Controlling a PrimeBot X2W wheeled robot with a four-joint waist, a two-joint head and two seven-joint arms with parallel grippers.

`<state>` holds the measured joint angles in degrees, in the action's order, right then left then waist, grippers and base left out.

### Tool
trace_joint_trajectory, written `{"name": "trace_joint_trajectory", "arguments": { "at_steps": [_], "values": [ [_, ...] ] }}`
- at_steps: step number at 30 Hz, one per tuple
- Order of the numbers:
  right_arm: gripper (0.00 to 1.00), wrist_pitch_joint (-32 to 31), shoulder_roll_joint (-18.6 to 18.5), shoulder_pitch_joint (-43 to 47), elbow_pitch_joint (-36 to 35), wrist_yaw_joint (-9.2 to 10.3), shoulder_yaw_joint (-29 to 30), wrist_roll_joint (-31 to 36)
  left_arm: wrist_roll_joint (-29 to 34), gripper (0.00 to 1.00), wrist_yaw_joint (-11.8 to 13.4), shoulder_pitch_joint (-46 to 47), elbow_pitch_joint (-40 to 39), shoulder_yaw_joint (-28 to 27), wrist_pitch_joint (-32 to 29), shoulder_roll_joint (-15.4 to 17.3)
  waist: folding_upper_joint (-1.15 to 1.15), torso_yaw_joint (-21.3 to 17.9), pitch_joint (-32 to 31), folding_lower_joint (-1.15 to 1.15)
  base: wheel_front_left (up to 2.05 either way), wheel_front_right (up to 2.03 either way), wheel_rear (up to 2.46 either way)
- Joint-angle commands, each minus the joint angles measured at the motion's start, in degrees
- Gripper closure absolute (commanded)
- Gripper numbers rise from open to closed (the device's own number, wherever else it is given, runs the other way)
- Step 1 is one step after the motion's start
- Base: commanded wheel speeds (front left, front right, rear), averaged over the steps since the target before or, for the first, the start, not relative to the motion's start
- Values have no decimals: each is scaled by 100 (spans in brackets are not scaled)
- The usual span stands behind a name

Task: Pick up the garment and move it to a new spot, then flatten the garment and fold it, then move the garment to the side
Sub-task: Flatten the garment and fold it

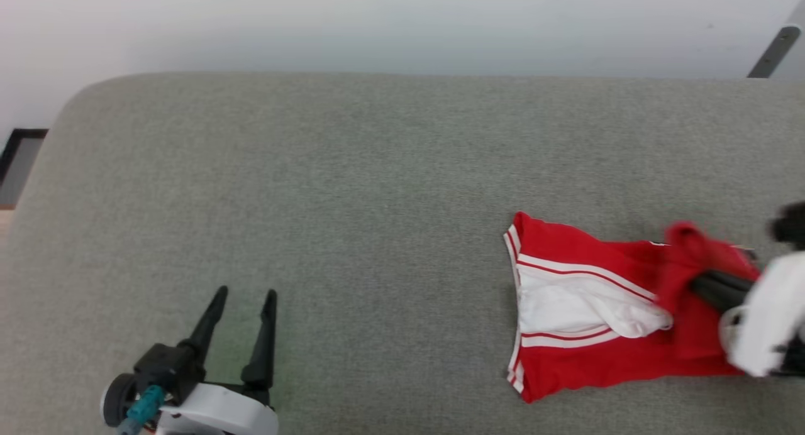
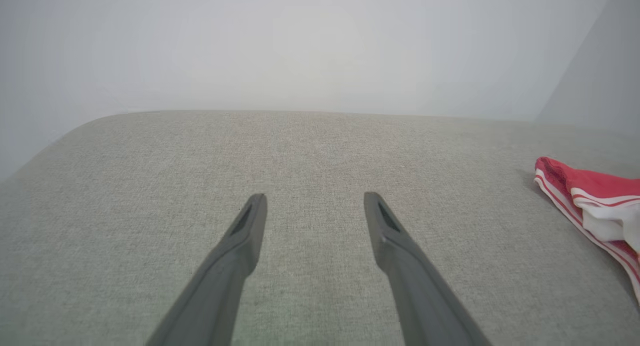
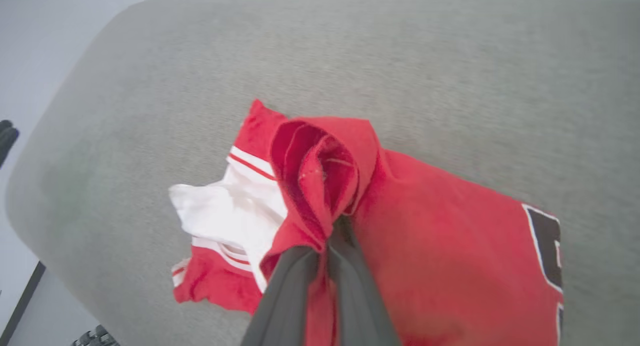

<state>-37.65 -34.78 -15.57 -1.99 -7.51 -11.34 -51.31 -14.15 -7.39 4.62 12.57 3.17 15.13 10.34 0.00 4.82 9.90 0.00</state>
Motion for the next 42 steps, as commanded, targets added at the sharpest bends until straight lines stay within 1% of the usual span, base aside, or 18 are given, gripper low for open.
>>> {"name": "trace_joint_trajectory", "arguments": {
  "at_steps": [1,4,7,11,13,17,18,19,20,21,22,24,27,28,32,35,38,42],
  "values": [
    [100,-9,141,-106,-62,4,-180,79,-52,0,-14,-20,13,10,-2,-23,0,98,10,0,0,0,0],
    [100,-38,345,-346,-123,4,-585,191,-67,0,-14,1,15,17,-3,-64,0,221,18,0,0,0,0],
    [100,0,554,-588,-11,4,-893,242,-70,0,-14,15,29,41,-3,-94,0,330,16,0,0,0,0],
    [100,92,575,-806,279,4,-1268,448,-35,0,-13,79,44,117,-2,-153,0,473,0,0,0,0,0],
    [100,147,617,-849,466,4,-1421,443,-32,0,-13,100,46,145,-3,-178,0,518,-11,0,0,0,0],
    [100,361,700,-919,861,4,-1687,517,-44,0,-14,131,72,184,-3,-203,0,546,-34,0,0,0,0],
    [85,427,709,-948,949,4,-1760,547,-55,0,-13,138,84,212,-3,-200,0,544,-41,0,0,0,0],
    [63,481,721,-961,1036,4,-1822,538,-63,0,-13,142,97,221,-3,-192,0,538,-51,0,0,0,0],
    [36,525,738,-959,1111,4,-1876,509,-69,0,-13,144,111,226,-3,-184,0,524,-66,0,0,0,0],
    [4,567,737,-962,1159,4,-1954,488,-77,0,-13,146,124,224,-3,-175,0,505,-88,0,0,0,0],
    [0,634,739,-988,1147,4,-2041,450,-88,0,-14,145,132,221,-3,-166,0,480,-107,0,0,0,0],
    [0,752,726,-995,1195,4,-2062,290,-101,0,-13,125,150,224,-3,-144,0,417,-156,0,0,0,0],
    [0,1007,617,-1037,1145,4,-2111,169,-116,0,-14,55,187,275,-3,-123,0,299,-246,0,0,0,0],
    [0,1007,617,-1037,1145,4,-2111,169,-116,0,-14,55,187,275,-3,-123,0,299,-246,0,0,0,0],
    [0,1423,363,-891,1096,4,-2040,-34,-146,0,-13,-26,230,278,-3,-101,0,132,-391,0,0,0,0],
    [0,1904,87,-711,1150,4,-1894,-55,-165,0,-13,-60,272,258,-2,-116,0,10,-490,0,0,0,0],
    [0,2547,-166,-507,1396,4,-1761,169,-180,0,-14,-137,324,244,-3,-133,0,-101,-588,0,0,0,0],
    [0,3439,-211,-296,2003,4,-1463,428,-254,0,-13,-207,394,251,-3,-129,0,-253,-719,0,0,0,0]
  ]
}}
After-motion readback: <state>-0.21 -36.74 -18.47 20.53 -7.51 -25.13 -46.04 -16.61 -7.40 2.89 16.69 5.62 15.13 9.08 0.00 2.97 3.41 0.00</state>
